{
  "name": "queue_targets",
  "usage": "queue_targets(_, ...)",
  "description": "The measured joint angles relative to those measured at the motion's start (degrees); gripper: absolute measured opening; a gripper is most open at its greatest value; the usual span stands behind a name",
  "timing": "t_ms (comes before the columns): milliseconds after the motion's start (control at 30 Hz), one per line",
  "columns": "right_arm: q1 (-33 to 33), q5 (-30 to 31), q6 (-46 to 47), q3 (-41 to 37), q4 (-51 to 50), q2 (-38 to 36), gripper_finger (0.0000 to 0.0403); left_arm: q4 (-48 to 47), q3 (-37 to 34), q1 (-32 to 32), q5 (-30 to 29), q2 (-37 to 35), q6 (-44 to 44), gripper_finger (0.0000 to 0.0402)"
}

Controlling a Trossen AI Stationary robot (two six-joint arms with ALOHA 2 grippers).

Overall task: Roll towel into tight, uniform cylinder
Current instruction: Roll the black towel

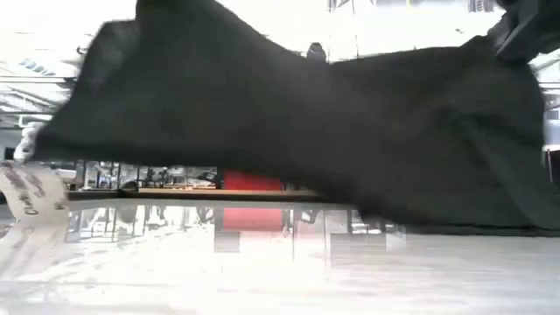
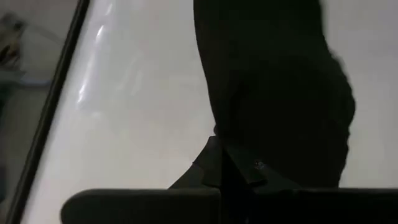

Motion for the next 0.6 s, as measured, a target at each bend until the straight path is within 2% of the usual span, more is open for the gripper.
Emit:
queue_targets(100,-1.75,5.51,1.61,-0.03,-0.88,2.34,0.0,-0.67,-1.96,3.91,1.61,2.02,0.14,0.0002)
queue_targets(333,-5.8,8.32,0.54,-0.02,-1.02,10.56,0.0,-1.11,-3.62,10.59,4.32,10.63,3.31,0.0002)
queue_targets(600,-12.15,17.63,-2.79,-0.02,-0.76,21.12,0.0,-1.31,-3.64,16.0,4.38,18.89,4.59,0.0004)
